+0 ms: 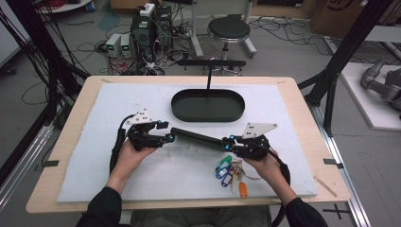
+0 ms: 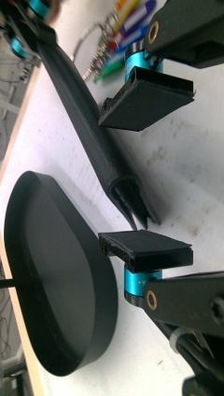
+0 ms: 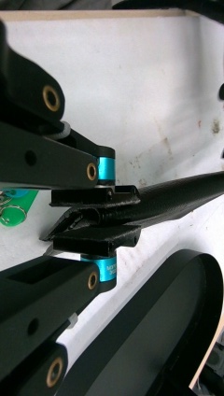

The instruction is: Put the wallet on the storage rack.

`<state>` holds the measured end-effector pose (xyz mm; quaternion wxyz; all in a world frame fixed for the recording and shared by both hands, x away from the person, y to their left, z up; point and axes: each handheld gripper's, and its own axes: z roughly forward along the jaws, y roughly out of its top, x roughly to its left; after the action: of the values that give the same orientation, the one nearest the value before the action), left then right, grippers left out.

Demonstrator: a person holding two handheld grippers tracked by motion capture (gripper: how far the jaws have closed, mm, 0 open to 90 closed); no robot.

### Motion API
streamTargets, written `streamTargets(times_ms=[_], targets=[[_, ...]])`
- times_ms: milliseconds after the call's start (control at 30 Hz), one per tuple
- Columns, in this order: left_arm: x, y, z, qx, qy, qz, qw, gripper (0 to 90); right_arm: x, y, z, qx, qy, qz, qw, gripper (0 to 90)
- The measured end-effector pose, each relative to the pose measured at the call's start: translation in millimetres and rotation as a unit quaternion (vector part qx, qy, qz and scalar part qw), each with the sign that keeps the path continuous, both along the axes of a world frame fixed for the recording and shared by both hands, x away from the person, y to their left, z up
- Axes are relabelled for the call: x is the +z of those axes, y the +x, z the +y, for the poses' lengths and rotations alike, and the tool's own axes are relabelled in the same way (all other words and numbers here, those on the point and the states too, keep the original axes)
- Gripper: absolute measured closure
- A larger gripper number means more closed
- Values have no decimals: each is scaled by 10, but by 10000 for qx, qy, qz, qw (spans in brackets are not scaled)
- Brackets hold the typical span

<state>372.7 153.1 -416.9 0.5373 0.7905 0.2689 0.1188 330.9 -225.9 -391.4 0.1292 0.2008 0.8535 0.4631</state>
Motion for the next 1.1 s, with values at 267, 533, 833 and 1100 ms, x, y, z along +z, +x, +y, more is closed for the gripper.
streamTargets(times_ms=[267,533,833,1100], targets=[[-101,71,-75,-381,70,-128,9992,521,15,65,-30,27,56,120,9999,789],[-64,26,-78,-334,150,-116,9993,736,-23,157,-122,-240,124,310,9992,662],[-61,-1,-78,-386,113,-46,9992,752,-188,310,-55,-290,-153,661,9973,555],[-72,-43,-50,-187,89,-90,9997,701,-197,358,-74,79,-102,548,9984,734]])
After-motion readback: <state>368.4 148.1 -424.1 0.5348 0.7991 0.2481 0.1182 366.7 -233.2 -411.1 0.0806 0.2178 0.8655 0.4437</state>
